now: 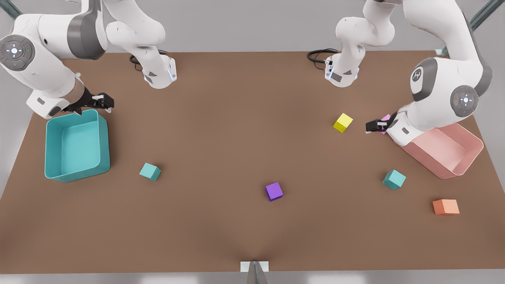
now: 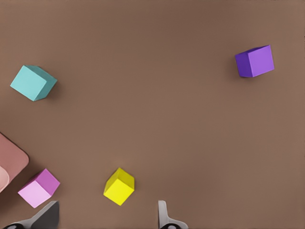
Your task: Stack the two blue cubes on top of each other
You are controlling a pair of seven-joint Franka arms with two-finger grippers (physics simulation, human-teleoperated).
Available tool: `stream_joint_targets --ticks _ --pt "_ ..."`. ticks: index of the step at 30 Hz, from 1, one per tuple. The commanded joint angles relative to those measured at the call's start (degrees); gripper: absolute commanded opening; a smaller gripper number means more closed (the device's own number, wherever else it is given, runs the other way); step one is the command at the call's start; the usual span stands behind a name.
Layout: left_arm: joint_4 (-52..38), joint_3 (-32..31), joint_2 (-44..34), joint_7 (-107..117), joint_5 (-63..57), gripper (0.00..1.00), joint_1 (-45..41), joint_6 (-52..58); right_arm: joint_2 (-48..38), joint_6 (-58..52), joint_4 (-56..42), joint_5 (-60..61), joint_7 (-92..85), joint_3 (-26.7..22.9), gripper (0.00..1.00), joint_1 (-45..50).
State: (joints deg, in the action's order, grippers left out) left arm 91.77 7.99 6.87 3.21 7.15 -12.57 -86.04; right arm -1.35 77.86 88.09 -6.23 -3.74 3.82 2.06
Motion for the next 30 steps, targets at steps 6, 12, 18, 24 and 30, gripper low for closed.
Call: stream_joint_targets --ticks 6,12,18,24,30 --pt "0.0 0.2 1.3 -2.9 0.2 1.00 -0.3 -3.9 14.8 8.0 -0.3 -0.5 8.5 -2.4 1.00 -4.6" --pt "0.0 0.3 2.1 -3.0 0.2 1.00 0.2 -2.3 26.5 26.2 3.8 0.2 16.9 -2.3 1.00 -10.2" --pt "0.0 0.2 2.1 -3.1 0.2 1.00 0.6 -1.4 26.3 42.9 10.6 5.0 18.3 -2.0 1.00 -10.2" --pt "0.0 0.2 2.2 -3.1 0.2 1.00 0.8 -0.7 28.6 43.0 10.7 10.3 23.3 -1.7 1.00 -6.9" --pt "0.1 0.2 2.9 -3.2 0.1 1.00 0.9 -0.2 31.4 45.8 10.2 10.4 25.4 -1.8 1.00 -4.9"
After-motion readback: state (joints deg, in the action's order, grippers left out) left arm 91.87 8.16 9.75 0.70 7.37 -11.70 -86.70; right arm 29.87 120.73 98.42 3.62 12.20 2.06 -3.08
